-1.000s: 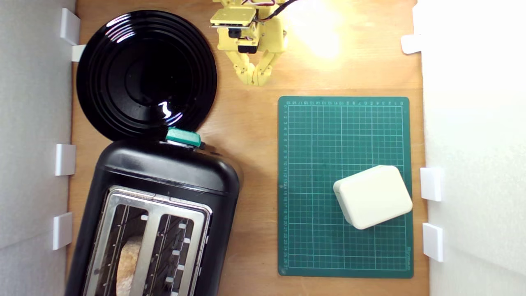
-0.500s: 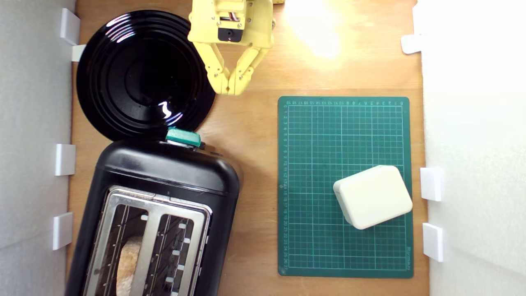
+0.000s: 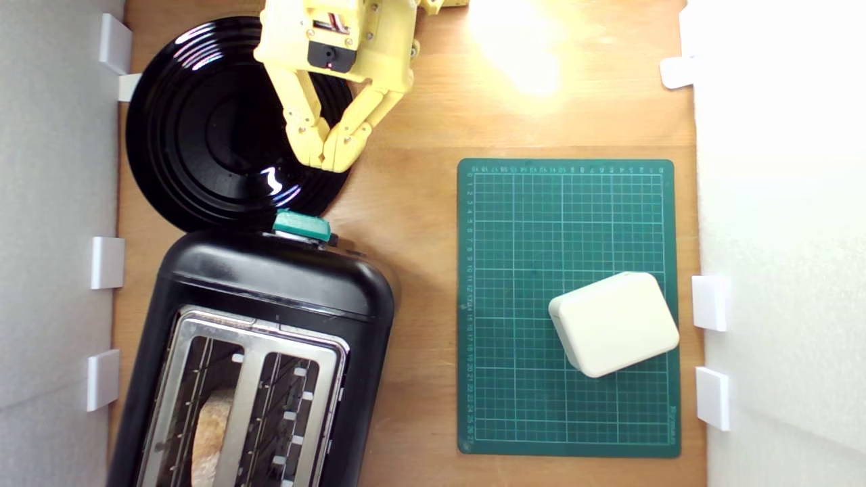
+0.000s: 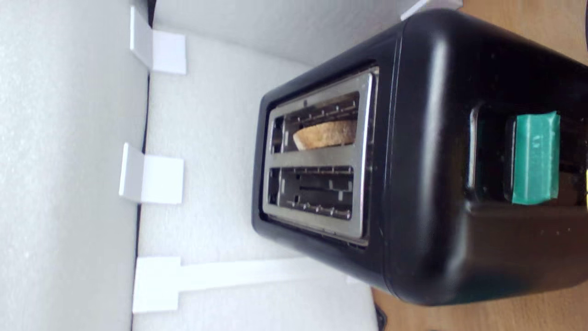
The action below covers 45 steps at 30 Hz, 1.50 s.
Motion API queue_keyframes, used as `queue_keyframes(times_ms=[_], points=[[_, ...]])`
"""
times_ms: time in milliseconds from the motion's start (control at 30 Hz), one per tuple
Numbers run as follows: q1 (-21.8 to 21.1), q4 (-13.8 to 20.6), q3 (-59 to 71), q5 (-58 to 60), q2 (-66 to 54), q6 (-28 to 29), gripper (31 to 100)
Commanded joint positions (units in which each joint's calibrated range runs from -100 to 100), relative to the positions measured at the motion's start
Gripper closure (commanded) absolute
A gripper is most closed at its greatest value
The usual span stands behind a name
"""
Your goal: Start toaster
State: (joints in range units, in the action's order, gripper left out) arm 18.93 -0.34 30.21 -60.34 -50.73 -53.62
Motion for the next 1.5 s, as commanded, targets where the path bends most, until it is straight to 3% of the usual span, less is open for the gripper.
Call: queue_keyframes(times_ms=[0, 633, 1467], points=[[2.34, -0.69, -6.72, 0.85, 3.35, 0.49, 98.9], [3.37, -2.95, -20.26, 1.03, 19.42, 2.06, 98.8], [2.89, -2.95, -20.54, 5.74, 30.66, 1.64, 98.8]])
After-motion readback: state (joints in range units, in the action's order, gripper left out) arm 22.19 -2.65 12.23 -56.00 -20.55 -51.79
